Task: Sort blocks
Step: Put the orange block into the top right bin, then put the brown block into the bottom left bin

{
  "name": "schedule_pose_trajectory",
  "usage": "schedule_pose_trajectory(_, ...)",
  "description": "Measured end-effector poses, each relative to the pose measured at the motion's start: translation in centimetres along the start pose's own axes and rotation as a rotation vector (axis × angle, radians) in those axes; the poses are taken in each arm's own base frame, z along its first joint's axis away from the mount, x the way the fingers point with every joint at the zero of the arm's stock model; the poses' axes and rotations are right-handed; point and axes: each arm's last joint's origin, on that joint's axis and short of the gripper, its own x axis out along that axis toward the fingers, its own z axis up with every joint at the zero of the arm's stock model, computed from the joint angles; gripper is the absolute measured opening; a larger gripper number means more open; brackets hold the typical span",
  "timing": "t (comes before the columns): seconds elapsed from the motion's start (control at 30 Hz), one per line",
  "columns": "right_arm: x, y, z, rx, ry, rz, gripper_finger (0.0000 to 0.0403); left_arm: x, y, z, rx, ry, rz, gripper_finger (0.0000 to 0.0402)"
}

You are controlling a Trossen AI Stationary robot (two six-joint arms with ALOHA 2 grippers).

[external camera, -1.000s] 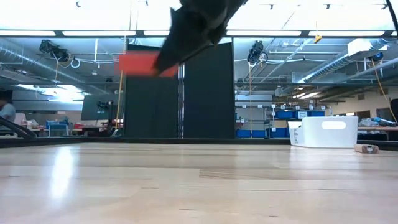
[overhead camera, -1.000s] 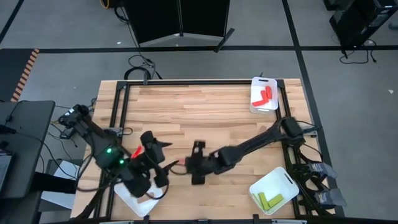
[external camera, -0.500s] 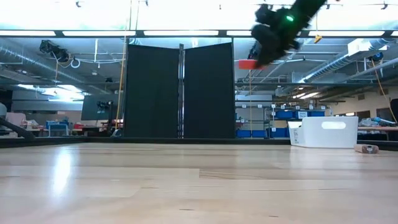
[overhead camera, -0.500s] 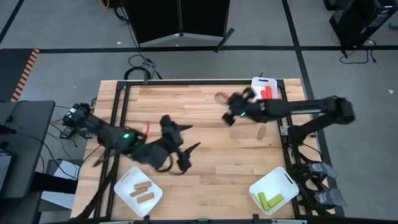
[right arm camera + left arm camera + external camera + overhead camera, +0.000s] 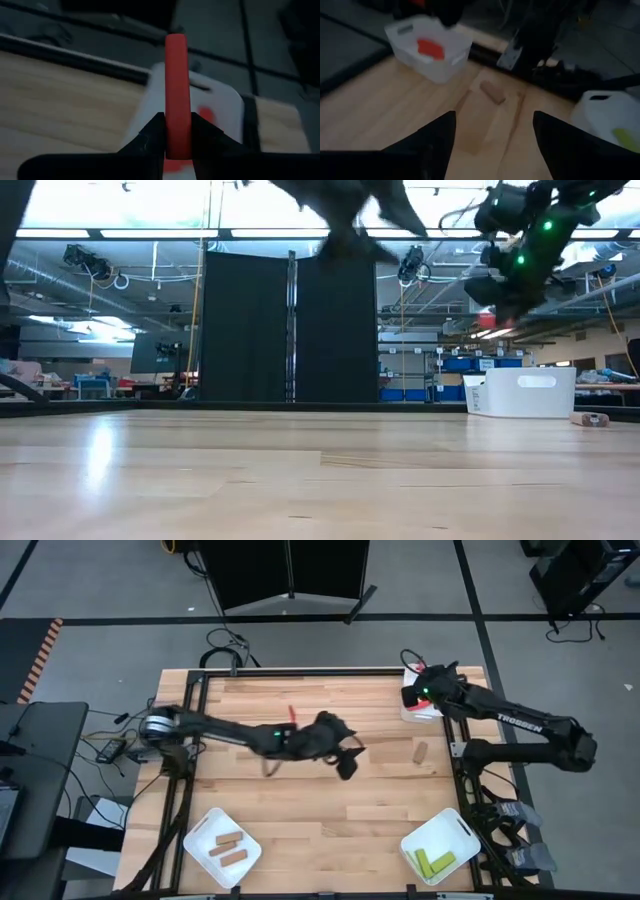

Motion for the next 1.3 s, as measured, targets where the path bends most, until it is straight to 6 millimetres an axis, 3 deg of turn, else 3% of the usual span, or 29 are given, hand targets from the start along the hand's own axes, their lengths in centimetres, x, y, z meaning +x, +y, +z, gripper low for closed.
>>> schedule_pose_trajectory(0.13, 1.7, -0.8, -0.2, 0.053, 0.077, -0.082, 0.0076, 5.0, 1.8, -1.6, -0.038, 0.049, -0.003, 0.0265)
schedule_pose_trajectory(0.4, 3.3, -1.1, 0.1, 0.039, 0.130, -0.095, 0.0257, 13.3, 3.0, -2.7, -0.117, 0.103, -0.057, 0.0265)
schedule_pose_trajectory(0.5, 2.9, -1.3, 0.2, 0.036, 0.123, -0.059, 0.0298, 15.3, 2.9, -2.5, -0.120, 0.087, -0.089, 0.0265)
schedule_pose_trajectory(0.6, 1.9, -1.6, 0.3, 0.049, 0.098, -0.025, 0.0313, 16.9, 2.8, -2.6, -0.114, 0.097, -0.093, 0.0265)
schedule_pose_trajectory(0.8, -1.8, -2.7, 0.5, 0.077, -0.016, 0.122, 0.0289, 18.6, 2.8, -3.8, -0.101, 0.128, -0.080, 0.0265)
schedule_pose_trajectory(0.9, -3.3, -2.7, -0.6, 0.025, 0.045, 0.251, 0.0267, 18.5, 2.9, -3.9, -0.065, 0.157, -0.103, 0.0265)
schedule_pose_trajectory(1.13, -5.0, -1.8, -3.9, -0.124, 0.245, 0.288, 0.0194, 15.0, 2.5, -0.2, 0.066, 0.133, 0.000, 0.0253)
schedule_pose_trajectory(1.3, -5.7, -0.1, -5.7, -0.179, 0.363, 0.285, 0.0081, 11.9, 2.7, 1.5, 0.109, 0.111, 0.034, 0.0227)
